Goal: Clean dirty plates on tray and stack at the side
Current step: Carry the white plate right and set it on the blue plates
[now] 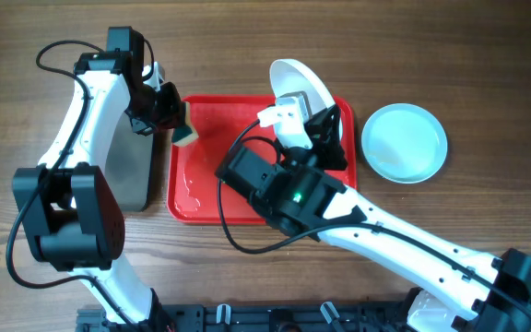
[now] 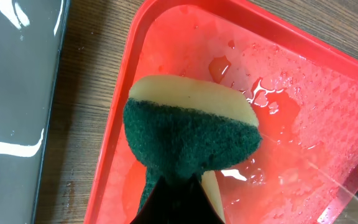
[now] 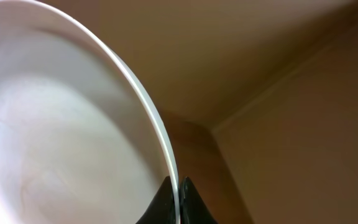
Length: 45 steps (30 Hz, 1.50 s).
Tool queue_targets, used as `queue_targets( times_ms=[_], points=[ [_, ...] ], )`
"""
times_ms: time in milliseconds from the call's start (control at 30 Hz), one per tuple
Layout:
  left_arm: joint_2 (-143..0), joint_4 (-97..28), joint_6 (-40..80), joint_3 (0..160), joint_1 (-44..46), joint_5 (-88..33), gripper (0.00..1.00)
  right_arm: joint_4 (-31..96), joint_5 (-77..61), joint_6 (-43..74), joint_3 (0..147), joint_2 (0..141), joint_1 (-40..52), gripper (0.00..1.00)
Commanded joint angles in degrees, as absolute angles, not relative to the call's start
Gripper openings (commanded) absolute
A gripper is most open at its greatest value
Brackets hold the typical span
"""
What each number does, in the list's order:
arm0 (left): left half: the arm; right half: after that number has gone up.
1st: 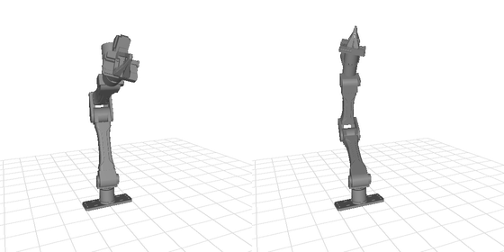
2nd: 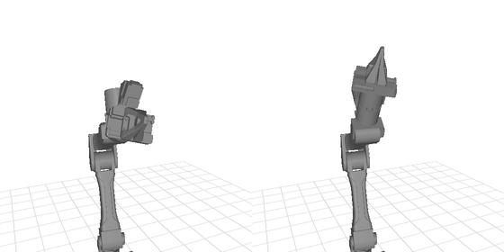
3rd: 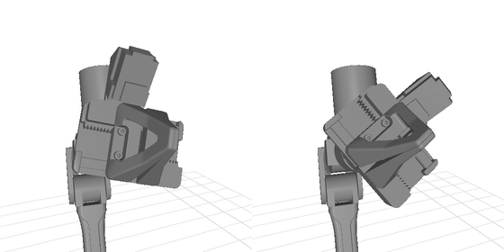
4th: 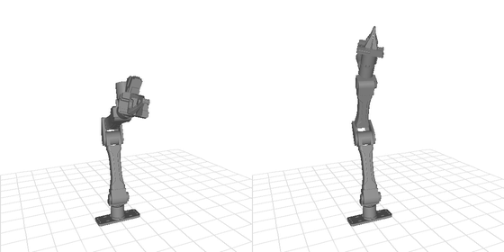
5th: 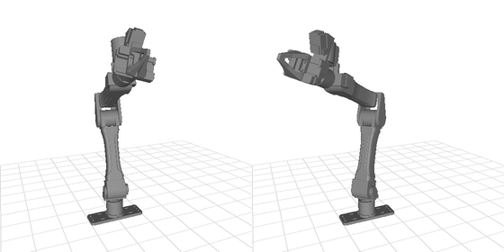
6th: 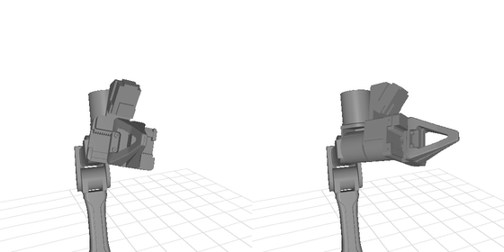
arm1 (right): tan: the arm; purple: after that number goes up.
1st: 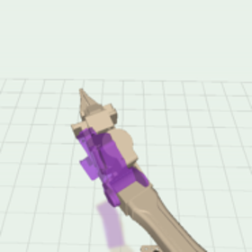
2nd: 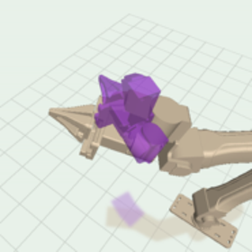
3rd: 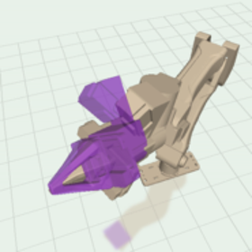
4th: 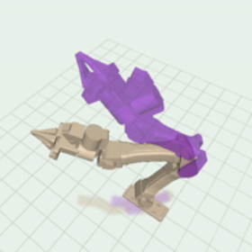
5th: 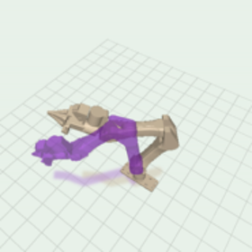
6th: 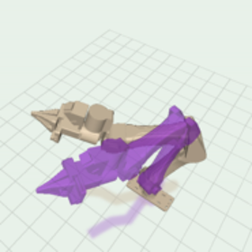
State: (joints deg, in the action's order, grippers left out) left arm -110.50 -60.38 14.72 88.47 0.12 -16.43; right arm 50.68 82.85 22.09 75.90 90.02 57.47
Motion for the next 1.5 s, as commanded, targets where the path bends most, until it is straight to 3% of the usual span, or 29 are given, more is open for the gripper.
queue_targets(
  times_ms=[0,233,433,667,900,1033,1133,1333,1467],
  points=[
    [-109.89,-60.25,15.51,89.1,0.27,-17.52,0.04,50.15,87.15,20.97,76.07,89.01,58.02,0.04],
    [-109.89,-60.25,15.49,89.1,0.27,-17.5,0.04,49.69,84.55,21.41,76.07,89.01,58.06,0.04],
    [-109.89,-60.25,15.51,89.1,0.27,-17.52,0.04,49.8,60.86,27.81,76.07,89.01,55.96,0.04],
    [-109.89,-60.25,15.51,89.1,0.27,-17.52,0.04,49.06,23.86,33.19,75.68,89.14,42.52,0.04],
    [-109.89,-60.23,15.51,89.1,0.27,-17.54,0.04,46.13,8.67,29.58,72.71,89.47,32.21,0.04],
    [-109.89,-60.23,15.49,89.1,0.27,-17.52,0.04,45.5,6.68,28.53,72.73,89.17,28.32,0.04],
    [-109.89,-60.23,15.49,89.1,0.27,-17.52,0.04,46.81,3.29,28.49,72.73,88.79,21.37,0.04],
    [-109.89,-60.25,15.49,89.1,0.27,-17.52,0.04,52.86,-1.41,25.45,71.37,88.77,-2.35,0.04],
    [-109.89,-60.23,15.49,89.1,0.27,-17.5,0.04,50.5,-1.39,24.16,66.52,88.82,-10.92,0.04]
  ],
)
